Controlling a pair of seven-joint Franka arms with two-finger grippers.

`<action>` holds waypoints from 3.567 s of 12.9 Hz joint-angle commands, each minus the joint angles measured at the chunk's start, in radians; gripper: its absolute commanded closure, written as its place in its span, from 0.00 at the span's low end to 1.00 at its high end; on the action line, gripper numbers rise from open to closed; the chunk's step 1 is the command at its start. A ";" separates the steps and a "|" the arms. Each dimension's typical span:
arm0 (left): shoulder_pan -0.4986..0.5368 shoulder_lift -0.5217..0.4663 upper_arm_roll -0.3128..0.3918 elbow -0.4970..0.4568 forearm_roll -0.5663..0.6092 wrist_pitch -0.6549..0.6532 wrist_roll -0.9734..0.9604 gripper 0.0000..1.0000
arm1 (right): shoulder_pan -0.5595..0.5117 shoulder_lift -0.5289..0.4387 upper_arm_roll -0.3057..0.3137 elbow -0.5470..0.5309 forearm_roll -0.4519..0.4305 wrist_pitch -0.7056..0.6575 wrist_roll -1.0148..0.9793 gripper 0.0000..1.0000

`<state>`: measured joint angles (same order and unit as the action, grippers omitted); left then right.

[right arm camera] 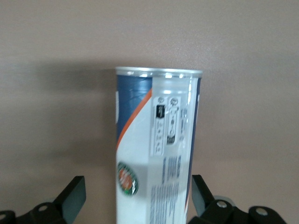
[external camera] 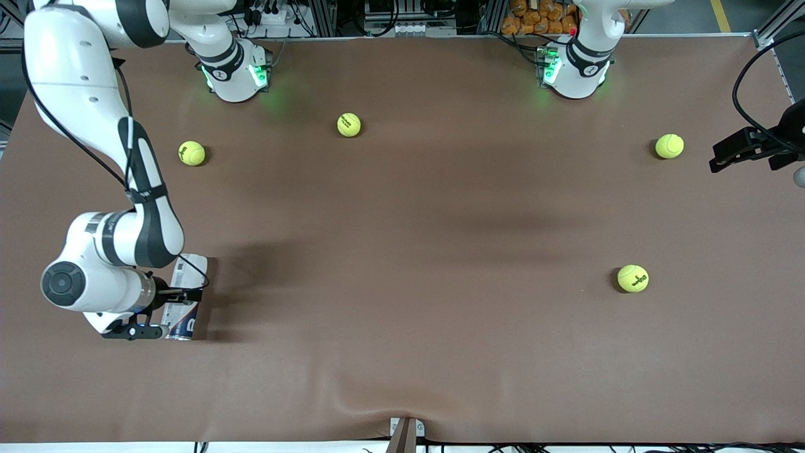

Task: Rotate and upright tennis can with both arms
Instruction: 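Grasp the white tennis can around its body with the right gripper, then carry the can toward the table middle and lay it down, then open and withdraw the right gripper while the left gripper reaches in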

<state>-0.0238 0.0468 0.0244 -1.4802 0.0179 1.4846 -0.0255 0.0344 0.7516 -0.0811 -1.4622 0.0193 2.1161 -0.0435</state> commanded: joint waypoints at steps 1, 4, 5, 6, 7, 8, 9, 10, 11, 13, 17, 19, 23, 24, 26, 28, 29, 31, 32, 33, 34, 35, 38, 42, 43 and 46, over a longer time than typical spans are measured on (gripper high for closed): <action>0.001 -0.007 -0.004 0.006 -0.012 -0.015 0.007 0.00 | -0.025 0.037 0.006 0.026 0.005 0.008 -0.049 0.00; 0.001 -0.007 -0.007 0.005 -0.012 -0.015 0.012 0.00 | -0.037 0.067 0.006 0.025 0.005 0.008 -0.094 0.00; 0.002 -0.008 -0.009 0.003 -0.010 -0.015 0.016 0.00 | -0.042 0.074 0.006 0.025 0.007 0.007 -0.095 0.00; 0.005 -0.010 -0.009 0.005 -0.012 -0.017 0.018 0.00 | -0.042 0.077 0.006 0.025 0.008 0.007 -0.093 0.00; 0.004 -0.010 -0.009 0.006 -0.012 -0.024 0.016 0.00 | -0.044 0.080 0.006 0.023 0.017 0.007 -0.093 0.00; 0.002 -0.010 -0.009 0.006 -0.012 -0.030 0.012 0.00 | -0.047 0.083 0.006 0.025 0.057 0.007 -0.095 0.00; 0.002 -0.010 -0.009 0.005 -0.012 -0.033 0.010 0.00 | -0.053 0.083 0.006 0.023 0.104 0.002 -0.099 0.19; 0.005 -0.010 -0.009 0.005 -0.012 -0.037 0.015 0.00 | -0.048 0.081 0.006 0.025 0.113 -0.005 -0.099 0.35; 0.007 -0.011 -0.009 0.005 -0.012 -0.038 0.018 0.00 | -0.045 0.077 0.006 0.026 0.113 -0.007 -0.104 0.36; 0.008 -0.011 -0.009 0.006 -0.012 -0.041 0.018 0.00 | -0.025 0.057 0.007 0.037 0.113 -0.043 -0.209 0.35; 0.004 -0.007 -0.009 0.009 -0.012 -0.041 0.012 0.00 | 0.060 0.022 0.108 0.088 0.107 -0.123 -0.337 0.33; 0.008 -0.008 -0.009 0.011 -0.013 -0.041 0.016 0.00 | 0.158 0.022 0.155 0.115 0.055 -0.125 -0.416 0.33; 0.010 -0.007 -0.006 0.006 -0.012 -0.041 0.018 0.00 | 0.436 0.023 0.152 0.120 -0.067 -0.035 -0.450 0.33; 0.008 -0.005 -0.006 0.006 -0.012 -0.041 0.016 0.00 | 0.482 0.026 0.152 0.111 -0.090 0.029 -0.454 0.33; 0.008 -0.004 -0.007 0.006 -0.015 -0.040 0.013 0.00 | 0.568 0.040 0.150 0.111 -0.145 0.083 -0.463 0.33; 0.010 0.004 -0.007 0.008 -0.032 -0.038 0.010 0.00 | 0.607 0.055 0.150 0.112 -0.241 0.096 -0.470 0.32; 0.011 0.005 -0.006 0.006 -0.042 -0.038 0.012 0.00 | 0.616 0.061 0.150 0.112 -0.290 0.097 -0.478 0.32; 0.013 0.012 -0.004 0.006 -0.052 -0.038 0.012 0.00 | 0.627 0.089 0.150 0.114 -0.353 0.107 -0.483 0.29; 0.013 0.013 -0.004 0.005 -0.053 -0.038 0.012 0.00 | 0.630 0.106 0.150 0.114 -0.373 0.137 -0.483 0.29; 0.015 0.015 -0.004 0.003 -0.058 -0.038 0.015 0.00 | 0.631 0.121 0.150 0.112 -0.393 0.156 -0.484 0.29; 0.013 0.025 -0.003 0.003 -0.058 -0.038 0.013 0.00 | 0.639 0.132 0.150 0.112 -0.418 0.166 -0.484 0.29; 0.013 0.028 -0.003 0.001 -0.058 -0.038 0.015 0.00 | 0.645 0.140 0.150 0.111 -0.430 0.173 -0.484 0.28; 0.028 0.041 -0.001 0.000 -0.059 -0.040 0.018 0.00 | 0.648 0.126 0.152 0.112 -0.426 0.170 -0.483 0.00; 0.044 0.065 -0.001 0.000 -0.124 -0.040 0.018 0.00 | 0.641 0.032 0.217 0.120 -0.403 0.075 -0.477 0.00; 0.044 0.073 -0.001 0.001 -0.143 -0.040 0.018 0.00 | 0.641 -0.009 0.224 0.120 -0.357 0.050 -0.477 0.00; 0.047 0.114 0.000 0.001 -0.267 -0.037 0.019 0.00 | 0.609 -0.131 0.211 0.115 -0.219 -0.066 -0.470 0.00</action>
<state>0.0126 0.1331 0.0251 -1.4911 -0.1832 1.4568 -0.0255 0.6800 0.7102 0.1290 -1.3141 -0.2610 2.1171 -0.5168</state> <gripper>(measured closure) 0.000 0.000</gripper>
